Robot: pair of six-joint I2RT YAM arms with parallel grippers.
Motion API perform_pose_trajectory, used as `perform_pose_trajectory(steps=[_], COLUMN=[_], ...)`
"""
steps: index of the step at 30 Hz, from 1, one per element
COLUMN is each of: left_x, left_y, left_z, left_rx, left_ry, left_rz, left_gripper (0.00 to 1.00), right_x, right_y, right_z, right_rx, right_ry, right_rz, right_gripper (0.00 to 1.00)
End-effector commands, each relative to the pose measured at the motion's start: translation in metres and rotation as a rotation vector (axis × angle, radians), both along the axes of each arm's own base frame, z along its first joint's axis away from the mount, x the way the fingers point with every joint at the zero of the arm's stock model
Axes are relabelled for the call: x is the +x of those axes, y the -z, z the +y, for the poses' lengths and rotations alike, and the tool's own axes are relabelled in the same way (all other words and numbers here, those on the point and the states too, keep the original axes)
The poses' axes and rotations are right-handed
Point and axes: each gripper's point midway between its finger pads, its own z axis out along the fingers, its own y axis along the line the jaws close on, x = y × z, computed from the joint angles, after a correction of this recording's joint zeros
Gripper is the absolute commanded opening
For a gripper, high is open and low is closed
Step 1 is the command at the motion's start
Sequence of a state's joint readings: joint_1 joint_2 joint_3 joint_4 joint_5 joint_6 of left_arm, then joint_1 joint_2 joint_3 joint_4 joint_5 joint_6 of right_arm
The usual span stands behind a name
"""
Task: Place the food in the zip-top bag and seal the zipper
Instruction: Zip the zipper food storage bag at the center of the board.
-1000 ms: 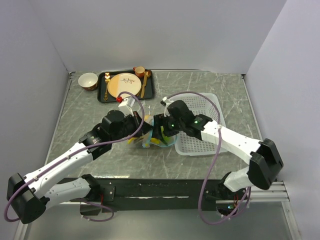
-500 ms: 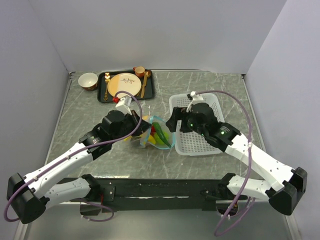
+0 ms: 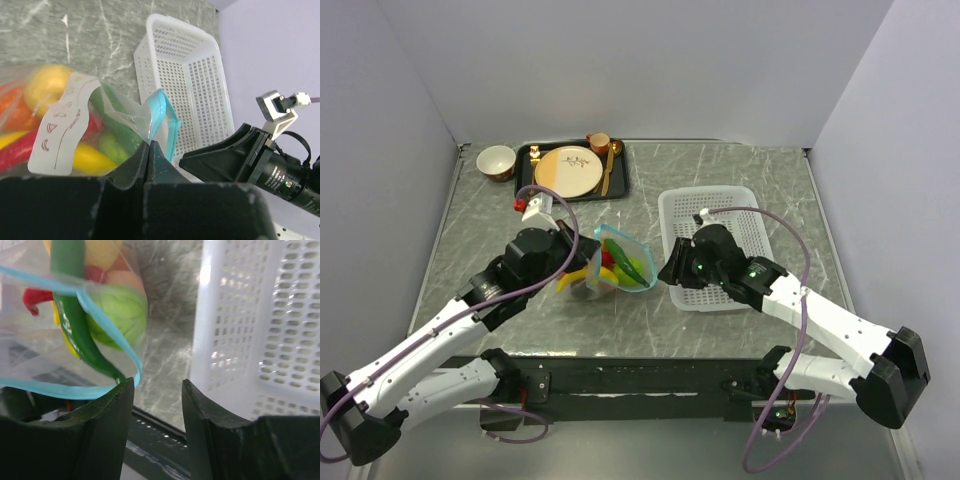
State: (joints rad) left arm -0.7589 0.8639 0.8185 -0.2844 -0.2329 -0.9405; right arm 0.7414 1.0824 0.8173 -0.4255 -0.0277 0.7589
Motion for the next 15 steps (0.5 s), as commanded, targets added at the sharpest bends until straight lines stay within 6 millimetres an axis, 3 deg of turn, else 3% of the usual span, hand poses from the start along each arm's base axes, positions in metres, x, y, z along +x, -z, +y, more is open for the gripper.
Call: perform_pose_trajectory(steps=[1,7,15], left_x=[0.003,0.002,0.000], left_y=[-0.023,-0.021,-0.022], left_z=[0.013,0.009,0.013], left_rx=[-0.054,-0.053,-0.056], left_ry=[-0.078,-0.060,-0.066], left_rz=[-0.044,-0.039,-0.045], left_gripper=[0.01,0.01,0.01], right_x=[0.004,0.016,0.042], right_y=[-0.016,-0.017,-0.008], right_z=[0.018,0.035,0.038], right_rx=[0.116,0.170,0.105], right_ry=[0.007,0.004,0.071], right_rz=[0.006,-0.004,-0.008], right_gripper=[0.48,0.46,0.46])
